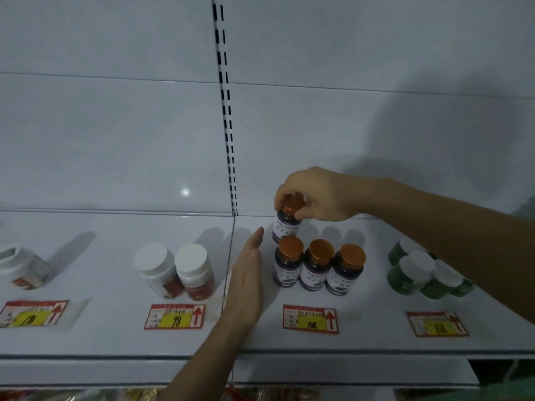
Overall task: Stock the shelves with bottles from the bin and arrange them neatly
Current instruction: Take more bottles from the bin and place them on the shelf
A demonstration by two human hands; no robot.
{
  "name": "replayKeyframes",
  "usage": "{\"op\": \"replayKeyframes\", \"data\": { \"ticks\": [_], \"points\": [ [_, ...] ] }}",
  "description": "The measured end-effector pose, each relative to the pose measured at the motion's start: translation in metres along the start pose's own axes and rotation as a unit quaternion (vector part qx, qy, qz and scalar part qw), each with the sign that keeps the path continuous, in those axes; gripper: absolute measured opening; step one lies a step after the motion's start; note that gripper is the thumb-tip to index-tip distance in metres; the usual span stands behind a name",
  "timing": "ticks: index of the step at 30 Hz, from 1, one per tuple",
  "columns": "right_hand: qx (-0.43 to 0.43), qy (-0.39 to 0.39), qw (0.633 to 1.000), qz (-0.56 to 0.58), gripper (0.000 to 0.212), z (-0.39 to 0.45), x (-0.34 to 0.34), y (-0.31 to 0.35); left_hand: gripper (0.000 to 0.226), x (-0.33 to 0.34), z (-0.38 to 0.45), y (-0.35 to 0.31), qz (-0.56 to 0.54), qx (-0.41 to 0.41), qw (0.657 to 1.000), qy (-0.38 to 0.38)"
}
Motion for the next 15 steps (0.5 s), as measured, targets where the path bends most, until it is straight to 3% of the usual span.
{"op": "replayKeyframes", "data": {
  "ticks": [5,15],
  "points": [
    [-0.017,0.054,0.998,-0.004,0.033,0.014,0.017,0.000,0.052,0.003,0.003,0.007,0.024,0.007,0.999,0.028],
    [-0.034,0.065,0.997,0.014,0.034,0.015,0.025,-0.002,0.049,0.006,0.006,0.007,-0.009,0.037,0.999,0.037]
  ]
}}
Point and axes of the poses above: each hand's wrist, its own z-axis towards the middle knuckle, its own x-axis out of the palm, y = z × x, the point moved 3 cm from there along z, towards the middle knuckle, and after that the axes turned 5 degrees about y, right-handed, at the moved point
